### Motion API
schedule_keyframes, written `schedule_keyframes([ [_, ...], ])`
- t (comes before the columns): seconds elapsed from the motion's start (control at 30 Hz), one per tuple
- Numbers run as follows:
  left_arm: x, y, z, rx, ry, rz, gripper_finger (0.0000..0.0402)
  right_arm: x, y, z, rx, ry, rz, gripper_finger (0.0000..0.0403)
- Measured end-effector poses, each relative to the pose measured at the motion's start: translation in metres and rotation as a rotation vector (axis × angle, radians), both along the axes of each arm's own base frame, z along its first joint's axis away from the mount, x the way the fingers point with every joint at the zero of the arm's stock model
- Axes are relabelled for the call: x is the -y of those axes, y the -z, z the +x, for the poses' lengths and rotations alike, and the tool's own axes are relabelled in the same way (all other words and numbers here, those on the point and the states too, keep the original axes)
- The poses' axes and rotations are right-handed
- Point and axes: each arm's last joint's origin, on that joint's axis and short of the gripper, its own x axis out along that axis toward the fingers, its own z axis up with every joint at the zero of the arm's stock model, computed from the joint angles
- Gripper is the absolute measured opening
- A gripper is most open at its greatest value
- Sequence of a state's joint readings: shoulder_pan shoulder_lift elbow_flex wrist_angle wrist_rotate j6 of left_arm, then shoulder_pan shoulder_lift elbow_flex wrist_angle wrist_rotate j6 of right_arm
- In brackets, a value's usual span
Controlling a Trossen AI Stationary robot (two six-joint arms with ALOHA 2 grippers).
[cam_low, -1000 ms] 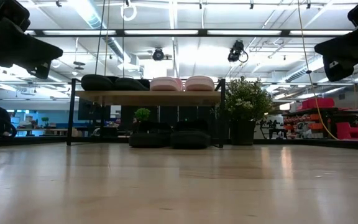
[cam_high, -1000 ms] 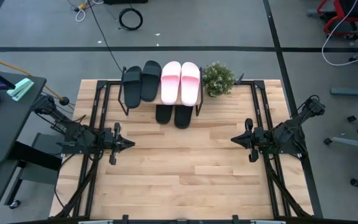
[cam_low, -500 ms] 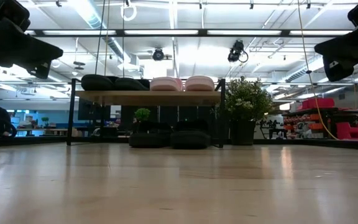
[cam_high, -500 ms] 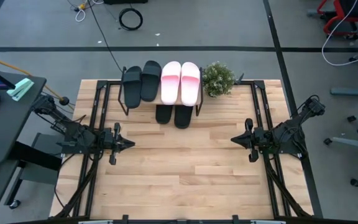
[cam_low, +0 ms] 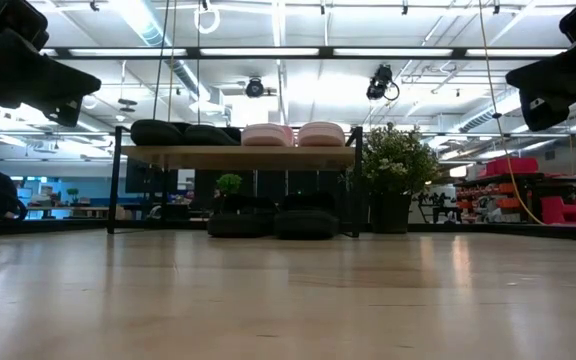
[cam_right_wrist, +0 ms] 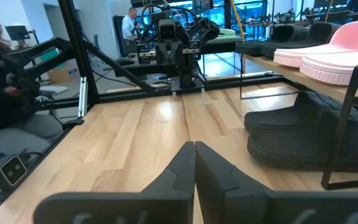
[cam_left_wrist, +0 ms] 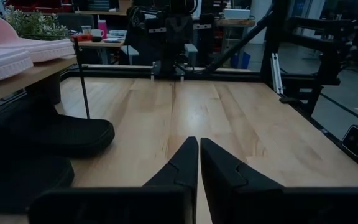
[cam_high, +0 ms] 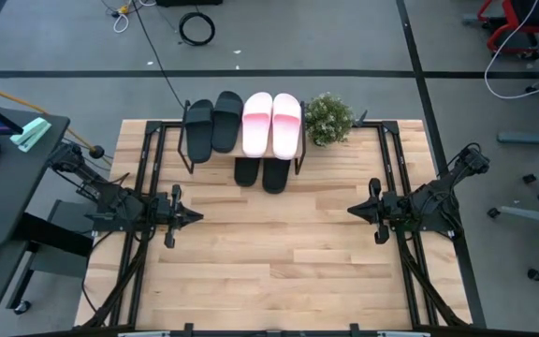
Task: Pick and place slides into the shelf
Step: Return to Home Position
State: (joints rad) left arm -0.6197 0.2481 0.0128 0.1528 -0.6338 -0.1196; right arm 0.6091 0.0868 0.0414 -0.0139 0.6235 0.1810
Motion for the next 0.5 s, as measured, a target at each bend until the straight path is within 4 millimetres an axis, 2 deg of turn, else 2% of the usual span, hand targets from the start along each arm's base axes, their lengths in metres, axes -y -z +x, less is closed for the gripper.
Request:
schedule_keyframes([
  [0.27,0.0,0.0,0.0,0.0,0.0,0.0,0.0036,0.0,0.0,0.0,0.0,0.0,0.0,0.0014],
  [0.5,0.0,0.0,0.0,0.0,0.0,0.0,0.0027,0.0,0.0,0.0,0.0,0.0,0.0,0.0014],
])
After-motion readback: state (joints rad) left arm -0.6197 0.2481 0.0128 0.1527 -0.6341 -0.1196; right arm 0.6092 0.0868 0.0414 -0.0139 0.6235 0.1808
